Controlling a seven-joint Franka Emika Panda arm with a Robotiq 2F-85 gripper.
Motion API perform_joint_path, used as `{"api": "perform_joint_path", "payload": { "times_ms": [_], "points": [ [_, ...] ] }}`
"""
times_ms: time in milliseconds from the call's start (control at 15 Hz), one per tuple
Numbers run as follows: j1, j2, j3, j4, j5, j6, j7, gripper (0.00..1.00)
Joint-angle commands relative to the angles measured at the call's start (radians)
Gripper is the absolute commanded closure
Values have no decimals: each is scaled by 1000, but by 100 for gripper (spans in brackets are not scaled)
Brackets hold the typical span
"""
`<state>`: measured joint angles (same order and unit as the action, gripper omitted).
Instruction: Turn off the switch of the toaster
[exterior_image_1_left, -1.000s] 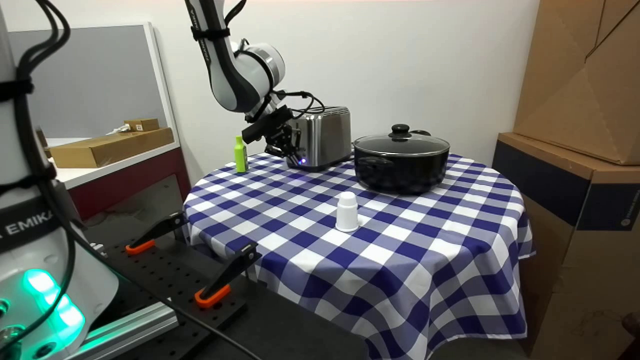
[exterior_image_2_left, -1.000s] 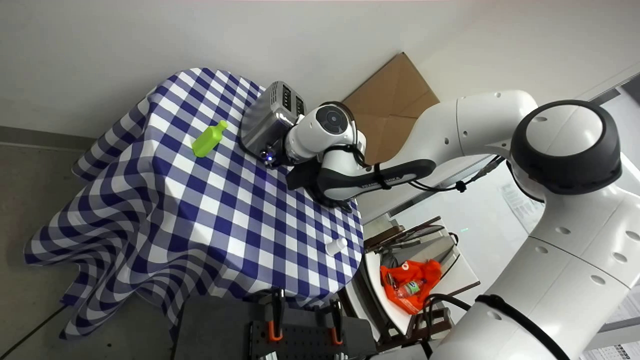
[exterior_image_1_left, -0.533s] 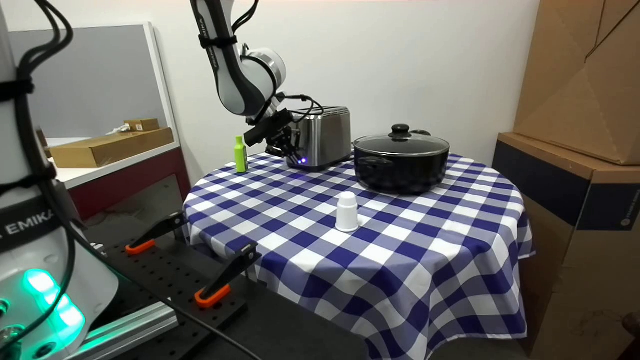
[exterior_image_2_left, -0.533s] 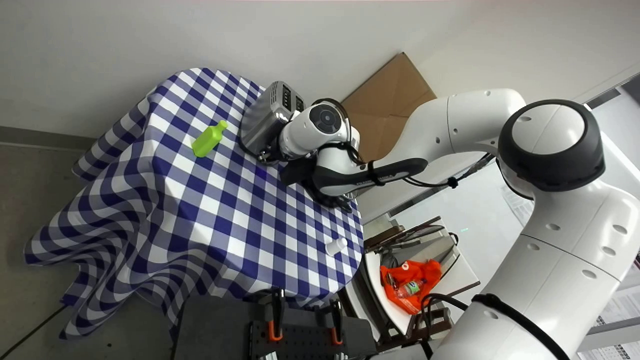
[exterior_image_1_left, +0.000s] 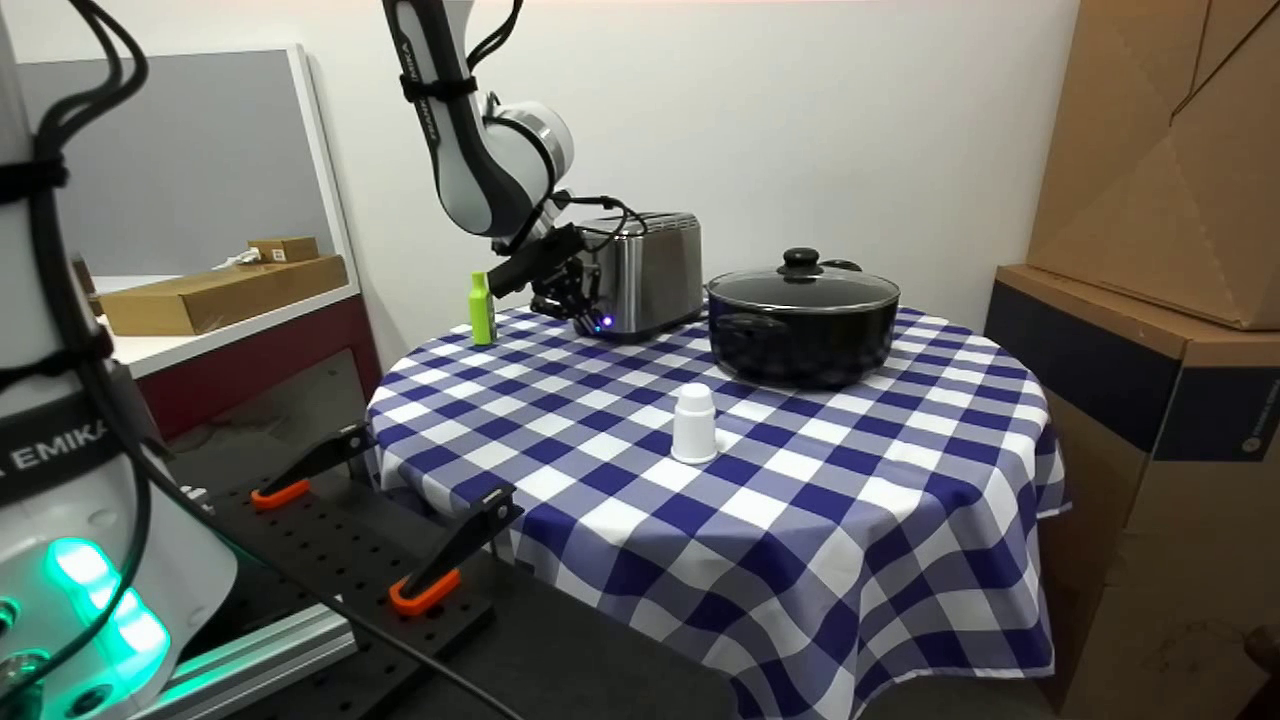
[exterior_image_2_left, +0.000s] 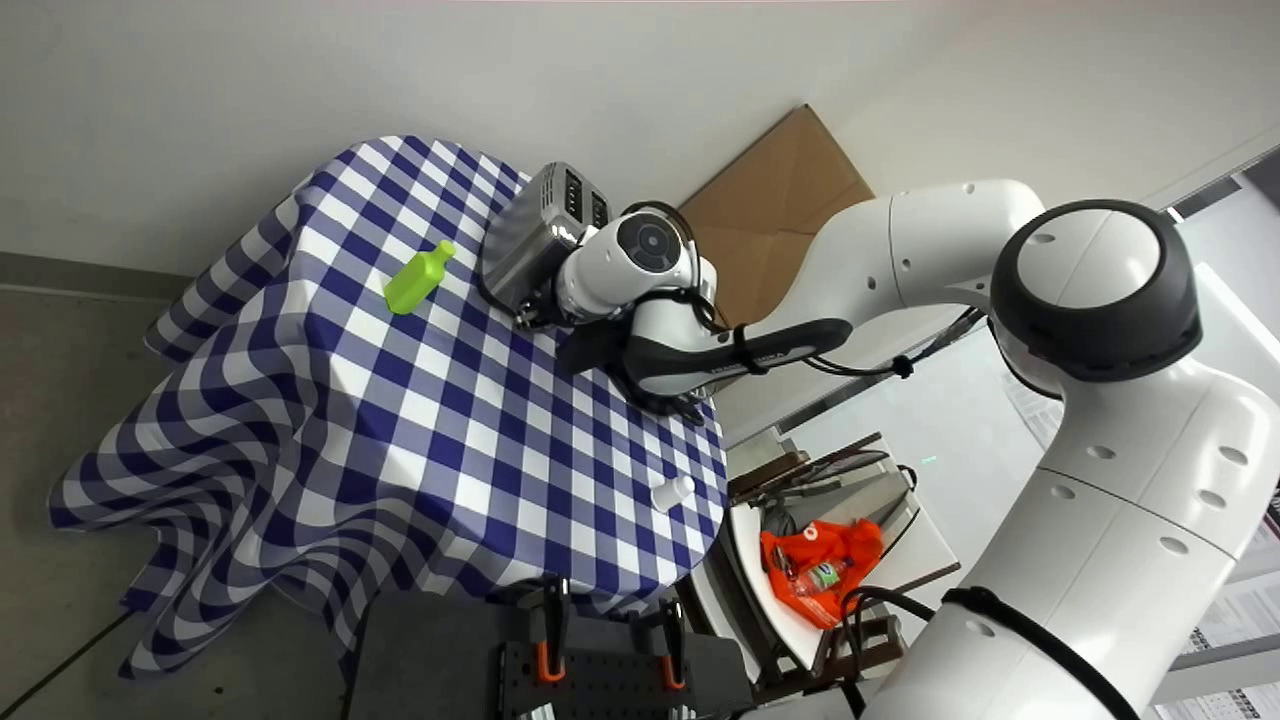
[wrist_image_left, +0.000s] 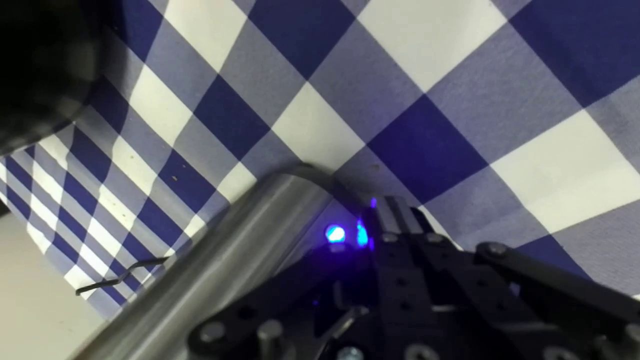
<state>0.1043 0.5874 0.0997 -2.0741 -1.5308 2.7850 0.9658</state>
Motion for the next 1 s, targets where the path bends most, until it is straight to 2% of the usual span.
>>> {"api": "perform_joint_path", "payload": {
  "times_ms": [0,667,933],
  "points": [
    [-14,8,-3,11,-2,23,13,100],
    [-20,48,-2,68,-37,44,54,100],
    [-15,26,-4,57,-61,46,81,100]
  ]
}}
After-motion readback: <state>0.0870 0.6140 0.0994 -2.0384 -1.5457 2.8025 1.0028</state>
